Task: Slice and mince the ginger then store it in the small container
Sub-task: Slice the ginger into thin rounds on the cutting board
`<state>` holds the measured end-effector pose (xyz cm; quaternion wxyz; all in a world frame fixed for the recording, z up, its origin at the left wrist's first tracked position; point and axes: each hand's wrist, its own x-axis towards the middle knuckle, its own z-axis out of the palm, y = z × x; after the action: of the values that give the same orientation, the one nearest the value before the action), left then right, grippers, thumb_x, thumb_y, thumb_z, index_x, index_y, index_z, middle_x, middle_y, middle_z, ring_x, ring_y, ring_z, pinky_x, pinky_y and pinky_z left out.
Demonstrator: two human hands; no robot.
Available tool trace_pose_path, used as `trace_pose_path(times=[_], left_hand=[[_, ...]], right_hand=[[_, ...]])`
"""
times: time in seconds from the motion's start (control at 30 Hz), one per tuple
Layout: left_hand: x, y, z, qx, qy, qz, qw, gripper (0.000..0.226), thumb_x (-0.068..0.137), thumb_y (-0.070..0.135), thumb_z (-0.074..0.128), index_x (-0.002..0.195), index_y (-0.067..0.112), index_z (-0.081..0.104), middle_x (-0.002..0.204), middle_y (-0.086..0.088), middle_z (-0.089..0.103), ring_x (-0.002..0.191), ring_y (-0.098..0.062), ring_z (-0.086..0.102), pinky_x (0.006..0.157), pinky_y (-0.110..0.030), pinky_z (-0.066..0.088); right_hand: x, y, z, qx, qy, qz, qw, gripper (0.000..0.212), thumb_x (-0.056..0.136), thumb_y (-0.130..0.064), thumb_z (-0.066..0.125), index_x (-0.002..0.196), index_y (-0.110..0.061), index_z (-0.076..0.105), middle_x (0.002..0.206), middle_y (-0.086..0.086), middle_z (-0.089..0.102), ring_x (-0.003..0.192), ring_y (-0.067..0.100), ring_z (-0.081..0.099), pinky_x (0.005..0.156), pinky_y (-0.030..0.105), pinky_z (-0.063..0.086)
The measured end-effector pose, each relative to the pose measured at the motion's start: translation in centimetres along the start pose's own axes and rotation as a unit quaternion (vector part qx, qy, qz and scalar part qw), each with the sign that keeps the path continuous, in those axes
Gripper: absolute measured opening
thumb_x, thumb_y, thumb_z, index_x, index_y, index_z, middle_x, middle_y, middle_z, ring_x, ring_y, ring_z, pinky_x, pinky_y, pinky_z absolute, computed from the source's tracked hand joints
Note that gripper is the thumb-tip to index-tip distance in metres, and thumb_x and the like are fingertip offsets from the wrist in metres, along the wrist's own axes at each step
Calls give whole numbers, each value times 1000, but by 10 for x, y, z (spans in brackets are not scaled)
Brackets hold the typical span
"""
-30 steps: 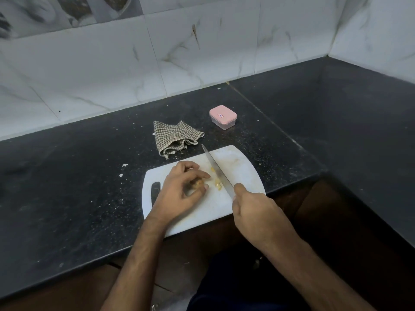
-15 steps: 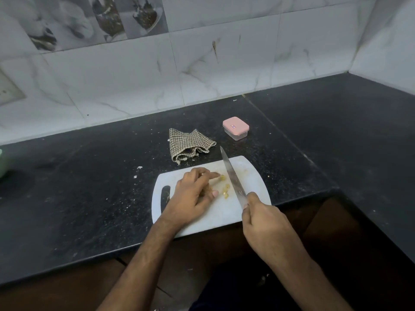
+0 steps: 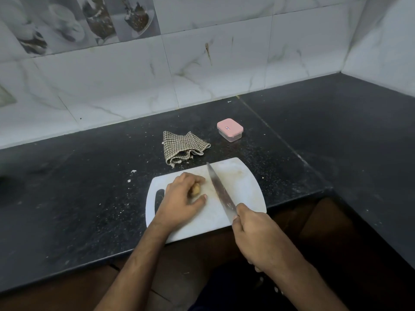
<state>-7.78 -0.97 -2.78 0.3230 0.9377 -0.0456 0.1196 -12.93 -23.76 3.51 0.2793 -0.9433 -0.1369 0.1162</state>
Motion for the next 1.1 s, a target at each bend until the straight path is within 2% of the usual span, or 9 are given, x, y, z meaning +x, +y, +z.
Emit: trace_pose_path(times=[0.1,0.2,0.3,0.43,0.63,0.7,0.87,1.1], left_hand=[[0,-2,3,-82,32,-48,995,30,85,25,73,111,37,62,103,20,63,98,-6,59,89,-35,50],[-4,-1,1,-103,36,-68,992,31,86,20,78,109,35,64,101,15,67,92,-4,61,80,-21,45],[-4,-3,-3,-100,31,-69,992,28,87,25,78,108,38,64,106,17,67,98,-5,63,85,-25,50],[-2,-2,0,-86,22,-55,995,27,87,29,77,107,40,64,107,20,65,102,-6,62,93,-36,53],[-2,-4,0,-93,19,-74,993,33,85,36,80,111,45,61,106,15,68,100,-8,65,92,-39,55],[-1,-3,0,-86,16,-71,994,35,85,37,80,112,46,60,107,15,67,100,-7,65,93,-37,54],[-1,3,-1,-90,26,-72,993,39,84,33,83,115,40,61,107,16,68,99,0,63,86,-20,46],[-2,2,-1,-81,25,-75,994,37,83,36,84,112,40,62,105,14,68,99,-3,63,91,-30,50]], right_hand=[[4,-5,7,-22,-12,4,1000,18,104,-27,33,90,-19,41,81,0,57,74,20,61,60,35,53],[13,-9,10,-44,-27,19,998,13,103,-25,34,94,-19,41,85,-1,55,85,21,61,69,35,51],[20,-10,6,-58,-29,24,998,7,103,-24,36,100,-20,40,91,1,57,90,21,62,76,38,54],[23,1,-3,-72,-11,38,997,10,103,-24,36,102,-19,43,93,3,61,90,22,63,78,40,55],[24,10,-9,-84,5,47,995,9,103,-25,36,100,-19,42,96,5,62,87,24,63,77,42,57],[25,13,-10,-86,8,52,995,9,103,-25,36,99,-19,40,97,5,62,87,25,63,76,42,57],[24,14,-13,-96,28,52,994,8,103,-25,37,98,-19,38,93,4,60,87,25,61,74,39,51],[20,14,-12,-104,66,42,992,6,103,-27,36,101,-21,36,86,0,54,83,24,59,71,38,49]])
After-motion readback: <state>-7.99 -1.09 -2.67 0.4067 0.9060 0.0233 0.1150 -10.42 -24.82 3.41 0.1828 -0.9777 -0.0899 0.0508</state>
